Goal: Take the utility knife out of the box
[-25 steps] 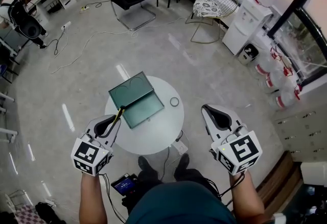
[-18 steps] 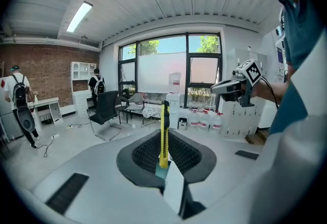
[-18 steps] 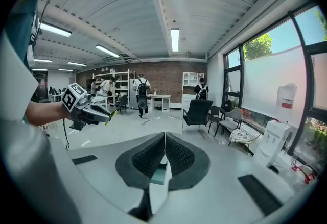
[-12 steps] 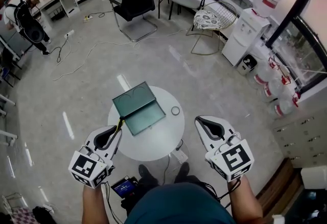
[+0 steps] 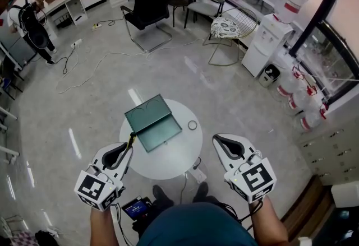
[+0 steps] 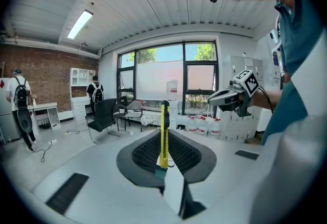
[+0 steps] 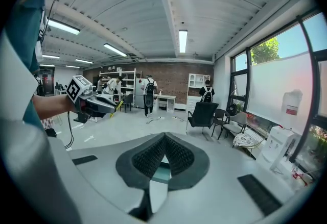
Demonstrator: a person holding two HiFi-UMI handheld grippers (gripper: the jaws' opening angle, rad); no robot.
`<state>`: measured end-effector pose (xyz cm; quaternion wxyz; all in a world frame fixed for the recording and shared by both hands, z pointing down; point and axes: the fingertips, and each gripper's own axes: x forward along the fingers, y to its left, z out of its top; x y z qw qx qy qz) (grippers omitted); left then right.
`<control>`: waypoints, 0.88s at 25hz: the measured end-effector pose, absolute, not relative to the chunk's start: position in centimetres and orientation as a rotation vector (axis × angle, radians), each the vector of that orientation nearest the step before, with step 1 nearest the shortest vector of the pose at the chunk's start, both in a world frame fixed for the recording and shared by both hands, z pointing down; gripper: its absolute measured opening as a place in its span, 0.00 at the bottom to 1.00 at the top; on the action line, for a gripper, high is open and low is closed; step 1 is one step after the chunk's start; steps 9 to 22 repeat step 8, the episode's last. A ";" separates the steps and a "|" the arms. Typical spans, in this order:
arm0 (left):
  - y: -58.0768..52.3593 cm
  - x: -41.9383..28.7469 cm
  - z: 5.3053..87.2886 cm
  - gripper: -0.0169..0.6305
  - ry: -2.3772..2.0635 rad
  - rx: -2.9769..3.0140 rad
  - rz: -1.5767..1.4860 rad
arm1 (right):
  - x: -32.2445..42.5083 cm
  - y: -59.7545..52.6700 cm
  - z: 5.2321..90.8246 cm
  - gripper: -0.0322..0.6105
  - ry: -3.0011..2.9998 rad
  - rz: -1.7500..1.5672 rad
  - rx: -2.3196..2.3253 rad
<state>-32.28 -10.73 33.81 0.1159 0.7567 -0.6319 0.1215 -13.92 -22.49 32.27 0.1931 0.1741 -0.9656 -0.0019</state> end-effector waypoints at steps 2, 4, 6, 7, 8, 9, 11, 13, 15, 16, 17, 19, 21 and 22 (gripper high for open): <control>-10.4 -32.3 34.0 0.12 -1.848 2.215 0.356 | -13.8 -22.1 32.7 0.11 -2.719 -0.014 0.480; -10.0 -32.2 34.3 0.12 -1.844 2.215 0.358 | -13.8 -21.8 33.0 0.11 -2.737 -0.033 0.474; -9.5 -32.3 34.6 0.12 -1.840 2.217 0.361 | -13.9 -21.4 33.1 0.11 -2.728 -0.027 0.483; -9.2 -32.4 34.7 0.12 -1.838 2.218 0.362 | -14.0 -21.1 33.0 0.11 -2.718 -0.019 0.490; -9.0 -32.5 34.9 0.12 -1.836 2.218 0.362 | -14.1 -20.9 33.0 0.11 -2.707 -0.010 0.496; -9.0 -32.5 34.9 0.12 -1.836 2.218 0.362 | -14.1 -20.9 33.0 0.11 -2.707 -0.010 0.496; -9.0 -32.5 34.9 0.12 -1.836 2.218 0.362 | -14.1 -20.9 33.0 0.11 -2.707 -0.010 0.496; -9.0 -32.5 34.9 0.12 -1.836 2.218 0.362 | -14.1 -20.9 33.0 0.11 -2.707 -0.010 0.496; -9.0 -32.5 34.9 0.12 -1.836 2.218 0.362 | -14.1 -20.9 33.0 0.11 -2.707 -0.010 0.496; -9.0 -32.5 34.9 0.12 -1.836 2.218 0.362 | -14.1 -20.9 33.0 0.11 -2.707 -0.010 0.496; -9.0 -32.5 34.9 0.12 -1.836 2.218 0.362 | -14.1 -20.9 33.0 0.11 -2.707 -0.010 0.496; -9.0 -32.5 34.9 0.12 -1.836 2.218 0.362 | -14.1 -20.9 33.0 0.11 -2.707 -0.010 0.496; -9.0 -32.5 34.9 0.12 -1.836 2.218 0.362 | -14.1 -20.9 33.0 0.11 -2.707 -0.010 0.496; -9.0 -32.5 34.9 0.12 -1.836 2.218 0.362 | -14.1 -20.9 33.0 0.11 -2.707 -0.010 0.496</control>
